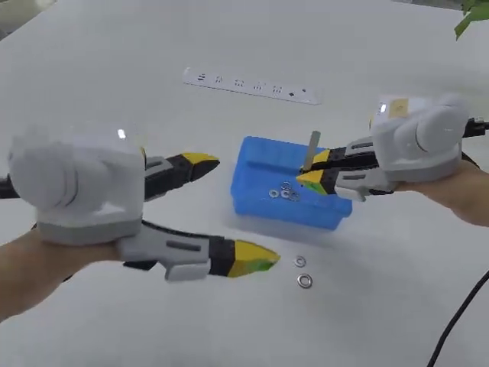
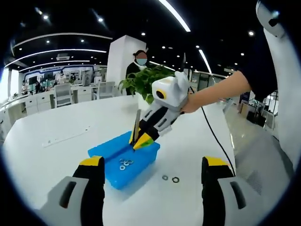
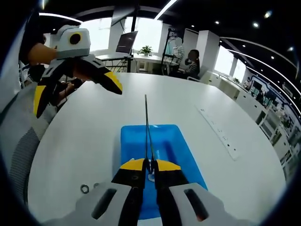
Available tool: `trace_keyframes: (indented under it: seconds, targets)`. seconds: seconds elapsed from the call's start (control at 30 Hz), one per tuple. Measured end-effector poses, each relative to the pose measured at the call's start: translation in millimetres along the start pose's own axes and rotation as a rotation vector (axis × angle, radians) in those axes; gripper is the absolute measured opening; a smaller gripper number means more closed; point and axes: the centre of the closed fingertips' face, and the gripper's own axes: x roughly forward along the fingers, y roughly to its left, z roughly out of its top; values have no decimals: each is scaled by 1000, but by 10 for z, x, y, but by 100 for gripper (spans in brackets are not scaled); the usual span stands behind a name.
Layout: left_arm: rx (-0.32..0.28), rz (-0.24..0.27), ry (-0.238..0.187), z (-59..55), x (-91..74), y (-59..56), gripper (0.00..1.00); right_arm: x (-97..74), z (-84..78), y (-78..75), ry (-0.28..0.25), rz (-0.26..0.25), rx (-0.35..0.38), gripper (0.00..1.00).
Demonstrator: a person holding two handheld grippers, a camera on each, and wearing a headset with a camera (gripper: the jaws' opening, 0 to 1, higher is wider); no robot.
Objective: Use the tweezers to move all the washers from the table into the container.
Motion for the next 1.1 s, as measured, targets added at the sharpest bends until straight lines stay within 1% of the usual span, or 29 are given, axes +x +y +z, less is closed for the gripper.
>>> trace_keyframes:
  seconds: [0.03, 0.07, 0.1, 0.13, 0.17, 0.2, 0.23, 0.3, 0.4, 0.43, 0.47, 0.5, 0.53, 0.57, 0.6, 0.67, 0.73, 0.83, 0.9, 0.93, 0.97, 1.0, 1.07, 1.1]
  targets:
    - [21, -12, 4, 42, 98, 37, 88, -6, 1, 13, 1, 2, -4, 8]
    - [35, -17, 4, 80, 160, 58, 86, -15, 1, 33, 4, 6, -12, 8]
    - [50, -29, -5, 143, 242, 76, 83, -25, -1, 54, 6, 12, -21, 8]
    - [48, -42, -13, 185, 289, 76, 81, -32, -2, 67, 7, 16, -24, 8]
    - [14, -93, -31, 257, 359, 14, 79, -41, -5, 89, 8, 24, -29, 8]
    - [1, -115, -41, 298, 397, -8, 77, -45, -8, 103, 7, 31, -29, 8]
    - [8, -124, -51, 335, 432, -6, 75, -49, -13, 119, 8, 39, -31, 8]
    - [35, -132, -47, 365, 508, 16, 68, -56, -28, 139, 11, 44, -41, 8]
    - [46, -160, -31, 345, 580, 23, 56, -61, -31, 163, 8, 54, -41, 8]
    - [27, -201, -27, 338, 589, -27, 50, -63, -29, 174, 7, 58, -43, 8]
    - [19, -216, -26, 336, 596, -42, 39, -64, -27, 182, 6, 61, -44, 8]
    - [23, -214, -26, 335, 605, -30, 32, -65, -22, 192, 4, 65, -45, 8]
    - [29, -218, -22, 326, 616, -26, 28, -66, -18, 202, 3, 69, -48, 8]
    - [34, -219, -15, 315, 624, -27, 28, -66, -14, 207, 2, 71, -49, 8]
    - [52, -215, 0, 291, 630, -18, 29, -64, -8, 215, 1, 74, -51, 8]
    - [69, -215, 10, 280, 630, -12, 28, -60, 2, 228, 0, 79, -55, 8]
    - [78, -216, 6, 293, 628, -13, 25, -57, 13, 241, -1, 84, -60, 8]
    - [85, -210, -10, 342, 623, -9, 20, -55, 31, 255, -3, 89, -64, 8]
    - [94, -215, -11, 356, 613, -22, 12, -56, 43, 268, -3, 92, -70, 8]
    - [116, -202, -6, 356, 609, -5, 9, -56, 46, 291, 0, 99, -79, 8]
    - [152, -181, -1, 361, 599, 37, 9, -56, 44, 302, 3, 100, -77, 9]
    - [141, -199, 1, 355, 588, -8, 8, -57, 48, 304, 1, 99, -80, 8]
    - [199, -191, 3, 364, 564, -14, 7, -63, 57, 316, -1, 102, -77, 8]
    - [199, -198, 6, 366, 551, -43, 7, -70, 67, 322, -3, 100, -83, 8]
